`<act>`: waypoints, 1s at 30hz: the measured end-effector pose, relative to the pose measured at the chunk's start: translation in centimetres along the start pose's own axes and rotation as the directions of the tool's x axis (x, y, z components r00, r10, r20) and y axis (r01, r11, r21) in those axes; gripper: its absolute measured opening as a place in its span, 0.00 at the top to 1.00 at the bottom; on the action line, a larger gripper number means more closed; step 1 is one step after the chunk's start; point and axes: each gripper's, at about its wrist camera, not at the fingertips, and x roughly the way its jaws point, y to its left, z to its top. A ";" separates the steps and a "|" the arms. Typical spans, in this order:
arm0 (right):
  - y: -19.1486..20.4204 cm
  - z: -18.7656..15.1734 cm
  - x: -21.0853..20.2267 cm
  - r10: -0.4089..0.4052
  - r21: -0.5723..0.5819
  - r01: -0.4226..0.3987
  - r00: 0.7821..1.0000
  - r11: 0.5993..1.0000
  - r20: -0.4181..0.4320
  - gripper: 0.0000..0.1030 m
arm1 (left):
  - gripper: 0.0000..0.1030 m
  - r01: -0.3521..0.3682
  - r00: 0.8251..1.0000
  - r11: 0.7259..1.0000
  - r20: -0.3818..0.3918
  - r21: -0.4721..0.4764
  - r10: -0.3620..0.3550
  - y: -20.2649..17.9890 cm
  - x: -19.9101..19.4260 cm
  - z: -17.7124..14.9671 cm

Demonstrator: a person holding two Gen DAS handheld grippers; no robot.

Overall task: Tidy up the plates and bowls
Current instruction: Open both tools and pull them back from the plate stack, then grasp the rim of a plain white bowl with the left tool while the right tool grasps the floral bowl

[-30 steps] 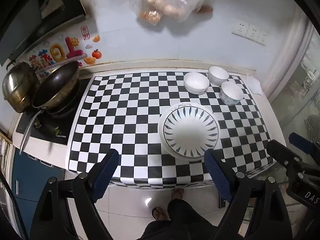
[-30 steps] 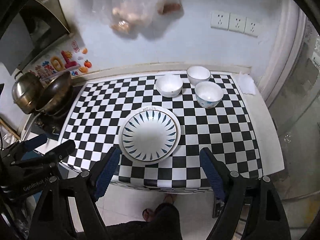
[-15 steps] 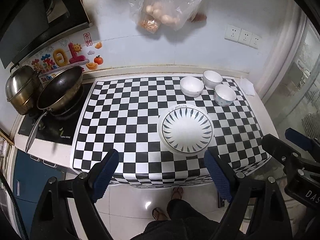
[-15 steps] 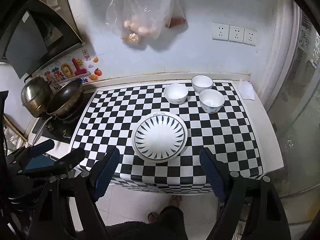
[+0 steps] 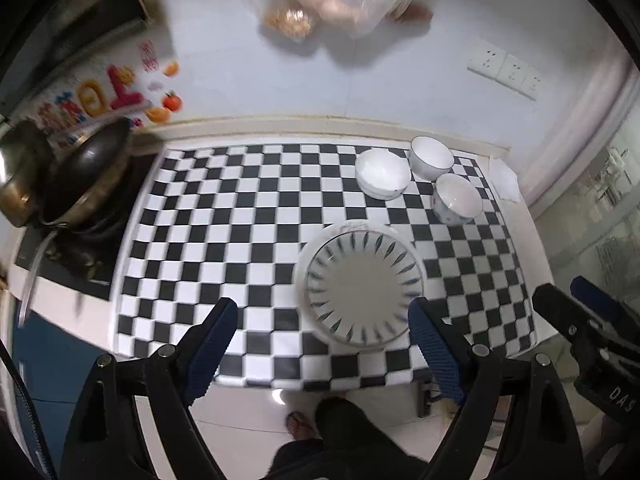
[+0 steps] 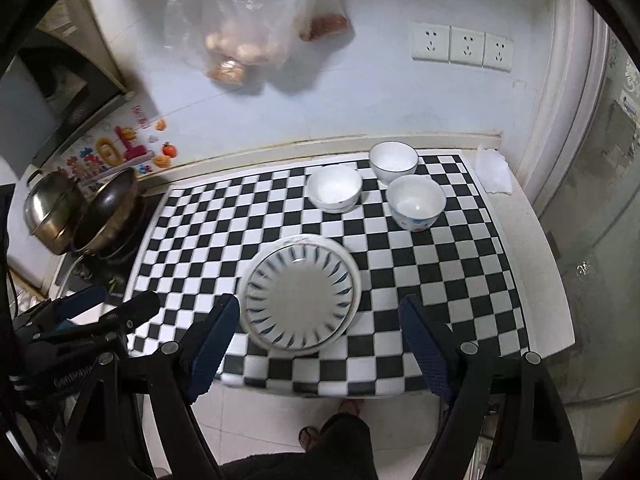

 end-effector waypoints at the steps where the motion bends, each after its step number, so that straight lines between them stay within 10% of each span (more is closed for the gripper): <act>1: -0.5 0.7 0.9 -0.008 0.003 0.008 1.000 1.000 -0.001 0.18 | 0.15 0.006 1.000 1.000 -0.020 -0.008 -0.006 -0.1 1.5 1.3; 8: -6.2 8.4 9.9 0.036 0.093 -0.030 0.997 0.995 -0.064 0.18 | 0.15 0.098 0.985 0.994 -0.140 -0.057 -0.105 -1.0 11.0 9.9; 17: -10.9 17.4 27.6 0.068 0.127 -0.035 0.962 0.991 -0.265 0.26 | 0.21 0.139 0.902 0.973 -0.382 -0.185 -0.201 -2.0 27.5 18.3; 30: -11.0 19.8 44.6 0.040 0.048 -0.017 0.851 0.999 -0.524 0.81 | 0.82 0.134 0.826 0.979 -0.529 -0.154 -0.197 -4.0 37.5 19.3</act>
